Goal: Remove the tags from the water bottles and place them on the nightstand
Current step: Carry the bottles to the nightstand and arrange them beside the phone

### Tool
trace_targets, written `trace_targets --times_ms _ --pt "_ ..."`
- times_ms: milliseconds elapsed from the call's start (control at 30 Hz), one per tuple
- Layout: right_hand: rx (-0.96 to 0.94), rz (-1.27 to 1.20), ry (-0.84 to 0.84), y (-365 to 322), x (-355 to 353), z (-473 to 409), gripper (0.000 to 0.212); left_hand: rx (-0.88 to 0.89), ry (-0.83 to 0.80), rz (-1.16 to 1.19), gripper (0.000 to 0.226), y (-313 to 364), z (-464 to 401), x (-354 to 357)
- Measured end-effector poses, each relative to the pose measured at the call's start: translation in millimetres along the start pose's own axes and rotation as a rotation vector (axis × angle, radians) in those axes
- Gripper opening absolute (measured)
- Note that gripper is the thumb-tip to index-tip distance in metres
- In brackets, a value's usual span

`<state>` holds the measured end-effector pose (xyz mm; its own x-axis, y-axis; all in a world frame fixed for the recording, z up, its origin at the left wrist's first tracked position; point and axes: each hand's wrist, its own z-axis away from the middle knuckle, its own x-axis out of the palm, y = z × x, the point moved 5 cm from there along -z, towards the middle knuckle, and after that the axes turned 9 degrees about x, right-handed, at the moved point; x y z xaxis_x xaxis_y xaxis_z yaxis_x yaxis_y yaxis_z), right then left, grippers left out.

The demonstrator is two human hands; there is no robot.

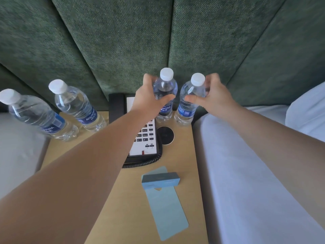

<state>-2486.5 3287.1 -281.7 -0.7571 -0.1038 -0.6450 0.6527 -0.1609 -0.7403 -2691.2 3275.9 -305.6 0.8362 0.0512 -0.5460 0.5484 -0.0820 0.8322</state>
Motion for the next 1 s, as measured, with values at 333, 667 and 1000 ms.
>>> trace_targets --times_ms 333,667,1000 --pt "-0.047 0.196 -0.045 -0.2 -10.4 -3.5 0.065 -0.018 -0.013 0.006 0.056 -0.2 -0.1 -1.1" --pt "-0.021 -0.166 -0.089 7.9 11.6 -4.6 0.059 -0.029 -0.013 0.036 0.056 -1.4 -1.3 -1.1" --pt "-0.011 -0.263 -0.002 9.8 15.9 -8.8 0.060 -0.024 0.049 0.005 0.056 1.3 3.7 0.3"
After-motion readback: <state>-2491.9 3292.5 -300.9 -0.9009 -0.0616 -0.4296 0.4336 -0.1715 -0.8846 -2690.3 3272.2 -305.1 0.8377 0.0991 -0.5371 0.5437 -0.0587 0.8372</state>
